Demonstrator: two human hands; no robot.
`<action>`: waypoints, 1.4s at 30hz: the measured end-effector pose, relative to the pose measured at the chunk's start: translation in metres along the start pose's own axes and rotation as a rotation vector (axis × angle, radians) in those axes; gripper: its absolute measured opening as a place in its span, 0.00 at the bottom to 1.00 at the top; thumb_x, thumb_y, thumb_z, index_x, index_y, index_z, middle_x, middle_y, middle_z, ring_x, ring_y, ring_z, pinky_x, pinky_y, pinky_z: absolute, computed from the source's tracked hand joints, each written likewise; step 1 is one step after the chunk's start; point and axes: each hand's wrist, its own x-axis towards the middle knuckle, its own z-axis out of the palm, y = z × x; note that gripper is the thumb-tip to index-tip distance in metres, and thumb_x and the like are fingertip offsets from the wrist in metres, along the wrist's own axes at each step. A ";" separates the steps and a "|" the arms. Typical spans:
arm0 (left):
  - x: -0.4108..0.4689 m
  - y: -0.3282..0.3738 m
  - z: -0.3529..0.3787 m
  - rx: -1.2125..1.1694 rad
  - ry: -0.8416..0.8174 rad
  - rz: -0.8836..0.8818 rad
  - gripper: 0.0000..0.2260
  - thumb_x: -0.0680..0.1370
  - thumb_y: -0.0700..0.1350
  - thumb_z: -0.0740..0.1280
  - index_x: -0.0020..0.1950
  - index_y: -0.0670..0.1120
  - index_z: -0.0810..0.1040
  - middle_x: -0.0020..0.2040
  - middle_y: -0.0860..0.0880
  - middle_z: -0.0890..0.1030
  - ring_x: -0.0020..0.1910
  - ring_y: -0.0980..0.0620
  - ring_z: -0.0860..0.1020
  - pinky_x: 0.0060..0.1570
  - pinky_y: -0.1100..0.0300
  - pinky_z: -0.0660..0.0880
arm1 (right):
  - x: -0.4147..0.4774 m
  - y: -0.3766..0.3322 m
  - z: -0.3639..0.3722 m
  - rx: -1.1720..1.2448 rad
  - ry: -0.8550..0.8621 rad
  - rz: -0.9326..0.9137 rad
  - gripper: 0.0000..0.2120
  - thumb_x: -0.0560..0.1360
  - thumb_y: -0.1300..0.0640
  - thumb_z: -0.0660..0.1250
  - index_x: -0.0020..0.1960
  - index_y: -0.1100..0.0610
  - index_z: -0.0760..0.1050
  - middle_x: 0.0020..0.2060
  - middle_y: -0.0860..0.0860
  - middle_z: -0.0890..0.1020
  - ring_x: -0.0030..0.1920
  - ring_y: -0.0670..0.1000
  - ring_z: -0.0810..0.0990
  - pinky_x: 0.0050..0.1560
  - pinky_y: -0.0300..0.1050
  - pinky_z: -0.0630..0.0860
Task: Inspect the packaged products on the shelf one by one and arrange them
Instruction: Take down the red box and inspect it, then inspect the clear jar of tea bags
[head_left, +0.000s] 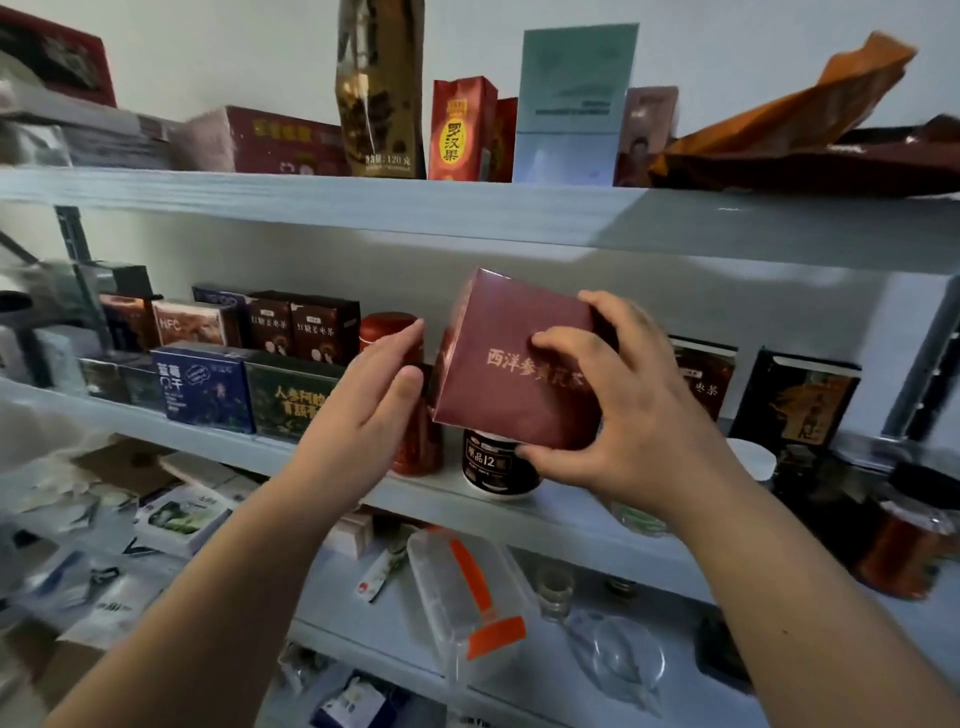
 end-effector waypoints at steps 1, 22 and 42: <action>0.009 -0.008 -0.002 0.127 -0.014 0.041 0.23 0.86 0.55 0.53 0.82 0.57 0.60 0.79 0.59 0.64 0.77 0.62 0.59 0.77 0.56 0.56 | 0.008 0.004 0.004 -0.014 0.001 0.005 0.39 0.63 0.37 0.76 0.71 0.41 0.66 0.77 0.50 0.58 0.79 0.54 0.55 0.67 0.51 0.65; 0.132 -0.114 0.002 0.731 -0.356 0.080 0.46 0.68 0.78 0.29 0.83 0.58 0.47 0.84 0.51 0.52 0.82 0.44 0.45 0.80 0.41 0.44 | 0.206 0.111 0.154 -0.221 -0.503 0.240 0.42 0.66 0.39 0.78 0.74 0.44 0.64 0.67 0.53 0.67 0.69 0.55 0.66 0.63 0.50 0.72; 0.094 -0.061 0.110 0.515 -0.421 0.637 0.26 0.73 0.64 0.66 0.67 0.54 0.75 0.64 0.48 0.77 0.65 0.42 0.76 0.68 0.40 0.72 | 0.181 0.115 0.112 -0.384 -0.720 0.171 0.26 0.79 0.45 0.68 0.76 0.46 0.70 0.72 0.50 0.74 0.68 0.53 0.74 0.67 0.49 0.72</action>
